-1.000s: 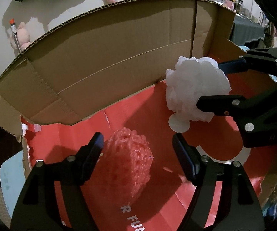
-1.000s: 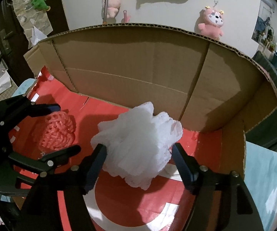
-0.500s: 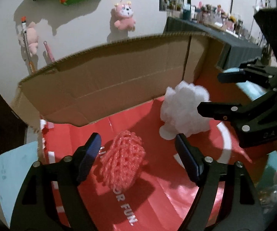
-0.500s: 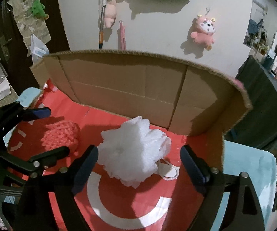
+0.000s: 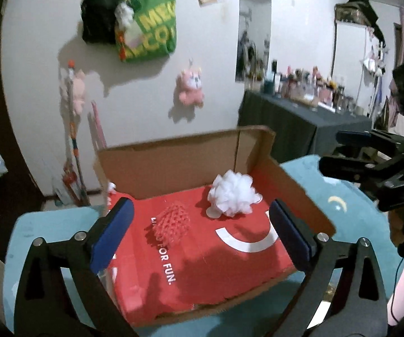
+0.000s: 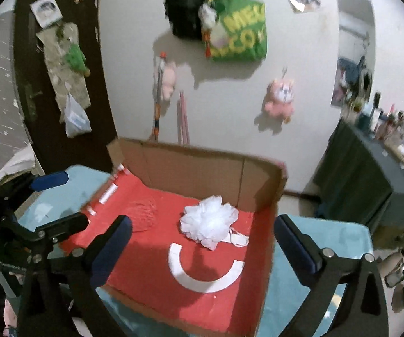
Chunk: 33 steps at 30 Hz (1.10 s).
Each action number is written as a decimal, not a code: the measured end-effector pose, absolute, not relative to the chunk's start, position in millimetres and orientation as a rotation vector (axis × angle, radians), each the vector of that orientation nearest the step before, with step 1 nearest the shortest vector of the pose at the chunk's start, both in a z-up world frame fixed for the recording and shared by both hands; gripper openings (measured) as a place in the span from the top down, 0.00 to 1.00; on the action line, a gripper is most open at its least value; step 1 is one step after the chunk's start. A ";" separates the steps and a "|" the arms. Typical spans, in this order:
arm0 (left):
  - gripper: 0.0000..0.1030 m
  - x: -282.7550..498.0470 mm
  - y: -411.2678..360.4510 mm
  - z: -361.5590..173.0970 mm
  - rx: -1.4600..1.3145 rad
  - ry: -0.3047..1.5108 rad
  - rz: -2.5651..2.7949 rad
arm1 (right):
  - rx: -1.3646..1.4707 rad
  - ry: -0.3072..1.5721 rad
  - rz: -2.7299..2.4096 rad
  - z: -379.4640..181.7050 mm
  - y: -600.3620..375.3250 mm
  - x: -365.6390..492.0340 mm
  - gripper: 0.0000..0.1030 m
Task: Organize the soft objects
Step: 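Withdraw both open tools from the box back toward the table items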
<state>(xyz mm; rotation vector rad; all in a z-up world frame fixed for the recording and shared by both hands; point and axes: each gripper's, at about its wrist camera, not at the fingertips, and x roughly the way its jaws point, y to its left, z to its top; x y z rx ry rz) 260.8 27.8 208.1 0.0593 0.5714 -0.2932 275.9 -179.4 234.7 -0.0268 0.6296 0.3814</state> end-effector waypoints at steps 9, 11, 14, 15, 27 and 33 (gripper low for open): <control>0.00 151.2 22.6 229.7 0.043 0.361 -0.285 | 0.004 0.448 0.362 264.2 -200.7 166.7 0.00; 0.00 130.0 20.3 228.7 0.041 0.334 -0.278 | 0.007 0.422 0.356 263.1 -202.4 144.0 0.00; 0.00 97.0 17.1 224.3 0.038 0.288 -0.260 | 0.000 0.375 0.349 257.3 -202.0 108.0 0.00; 0.00 89.0 16.9 222.0 0.029 0.281 -0.254 | -0.005 0.362 0.343 255.1 -201.2 97.0 0.00; 0.00 12.5 10.6 171.7 -0.032 0.265 -0.195 | -0.017 0.287 0.227 198.9 -196.2 -1.6 0.00; 0.00 -3.6 2.1 139.5 -0.001 0.285 -0.152 | -0.029 0.299 0.180 164.8 -190.9 -20.4 0.00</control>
